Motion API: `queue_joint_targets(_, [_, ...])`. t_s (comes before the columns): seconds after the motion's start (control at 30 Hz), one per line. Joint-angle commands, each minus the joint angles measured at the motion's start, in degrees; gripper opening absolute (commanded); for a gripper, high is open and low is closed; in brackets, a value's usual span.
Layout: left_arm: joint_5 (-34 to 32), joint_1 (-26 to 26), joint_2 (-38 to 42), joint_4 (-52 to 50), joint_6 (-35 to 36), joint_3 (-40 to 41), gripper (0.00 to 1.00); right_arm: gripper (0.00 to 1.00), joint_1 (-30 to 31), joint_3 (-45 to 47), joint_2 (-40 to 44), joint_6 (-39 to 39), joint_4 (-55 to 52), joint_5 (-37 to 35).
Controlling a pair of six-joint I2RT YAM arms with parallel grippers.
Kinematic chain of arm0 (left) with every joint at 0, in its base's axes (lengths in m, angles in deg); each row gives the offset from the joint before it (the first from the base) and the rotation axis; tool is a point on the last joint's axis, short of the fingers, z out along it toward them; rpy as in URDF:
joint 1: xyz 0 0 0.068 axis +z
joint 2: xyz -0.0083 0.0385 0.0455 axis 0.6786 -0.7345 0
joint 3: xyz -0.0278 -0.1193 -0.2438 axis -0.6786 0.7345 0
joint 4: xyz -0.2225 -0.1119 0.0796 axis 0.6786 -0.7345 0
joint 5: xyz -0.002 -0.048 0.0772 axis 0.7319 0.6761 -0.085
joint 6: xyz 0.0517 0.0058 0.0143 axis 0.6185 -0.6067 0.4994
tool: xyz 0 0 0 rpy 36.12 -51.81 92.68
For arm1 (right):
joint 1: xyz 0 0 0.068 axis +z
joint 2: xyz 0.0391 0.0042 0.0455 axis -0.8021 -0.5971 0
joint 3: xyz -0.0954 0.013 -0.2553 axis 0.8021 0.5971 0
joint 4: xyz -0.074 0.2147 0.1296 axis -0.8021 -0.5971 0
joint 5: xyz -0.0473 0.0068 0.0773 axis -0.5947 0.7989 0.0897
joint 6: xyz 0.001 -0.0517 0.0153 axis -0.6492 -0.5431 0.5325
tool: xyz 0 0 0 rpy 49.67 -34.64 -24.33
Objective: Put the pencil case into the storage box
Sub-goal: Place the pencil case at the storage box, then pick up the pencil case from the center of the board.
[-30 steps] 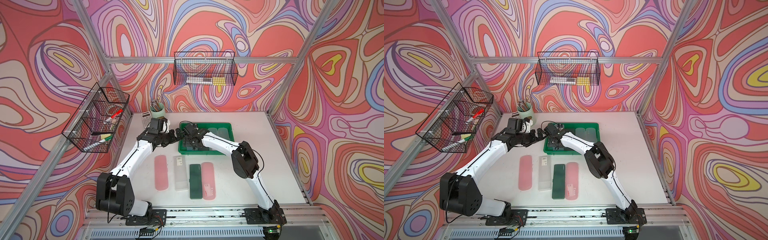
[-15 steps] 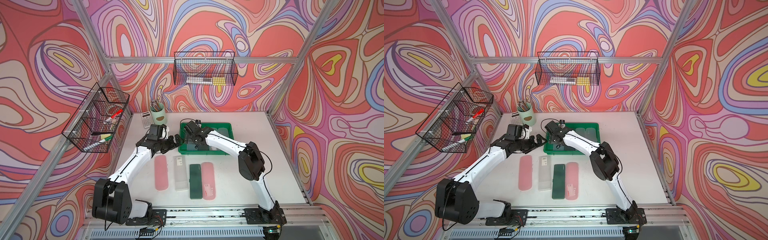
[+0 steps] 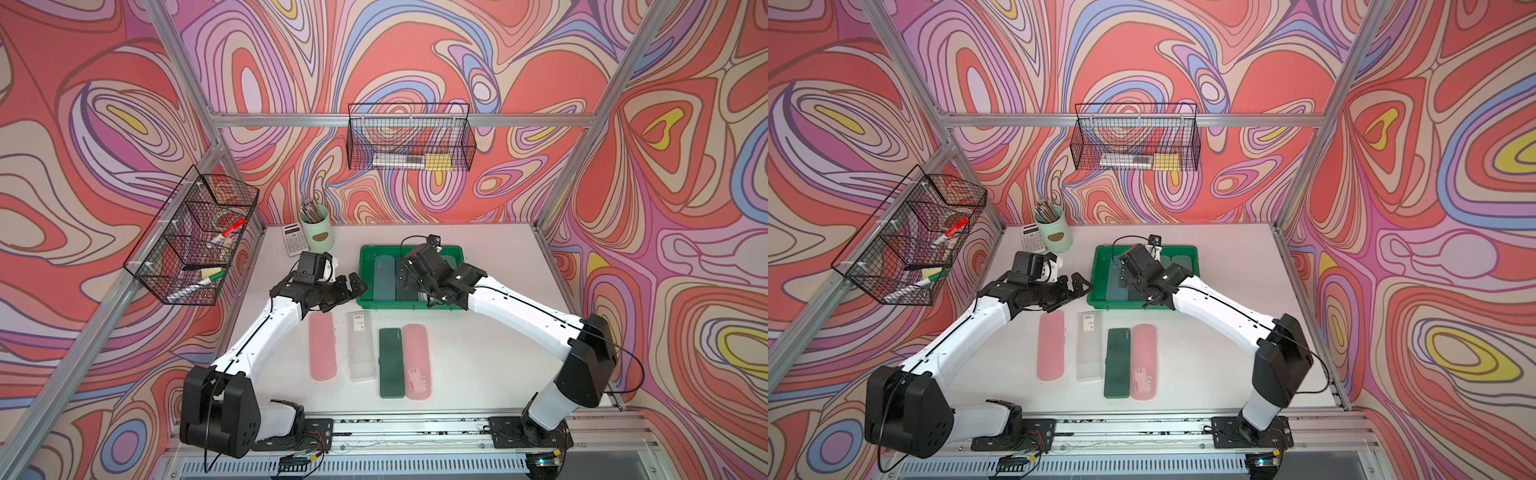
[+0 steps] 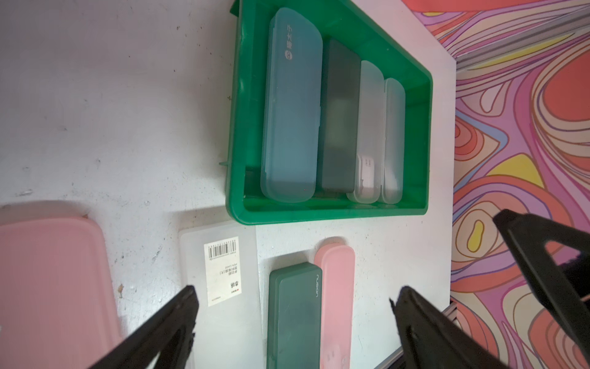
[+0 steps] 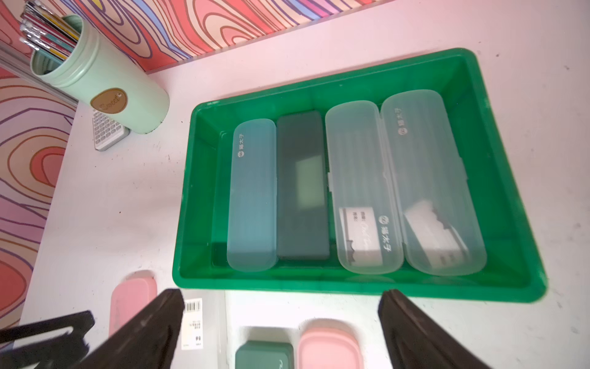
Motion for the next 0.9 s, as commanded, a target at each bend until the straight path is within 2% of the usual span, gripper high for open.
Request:
queue_joint_targets(0.0, [-3.52, -4.36, 0.75, -3.95, 1.16, -0.28, 0.99, 0.98, 2.16, 4.47, 2.62, 0.10, -5.96, -1.50])
queue_joint_targets(0.1, [-6.03, -7.70, 2.17, -3.80, 0.01, 0.87, 0.99, 0.98, 5.88, 9.96, 6.52, 2.18, -8.04, -3.32])
queue_joint_targets(0.23, [-8.07, -9.52, 6.74, -1.79, -3.55, 5.60, 0.99, 0.98, 10.16, 19.70, 11.70, 6.21, -2.94, -1.72])
queue_joint_targets(0.33, [-10.11, -10.84, 10.13, -2.36, -4.86, 8.40, 0.99, 0.98, 14.05, 26.13, 14.65, 9.26, 2.87, -2.12])
queue_joint_targets(0.47, [-11.08, -11.70, 13.65, -2.94, -5.82, 12.62, 0.99, 0.98, 16.37, 34.29, 16.40, 8.35, 14.68, 2.05])
queue_joint_targets(0.67, [-12.29, -12.23, 19.42, -5.73, -7.04, 15.70, 0.99, 0.98, 19.73, 37.26, 13.72, 10.59, 16.49, 1.53])
queue_joint_targets(0.87, [-12.08, -12.52, 20.01, -5.27, -7.93, 16.67, 0.99, 0.98, 23.14, 37.53, 9.06, 14.60, 15.87, 1.85])
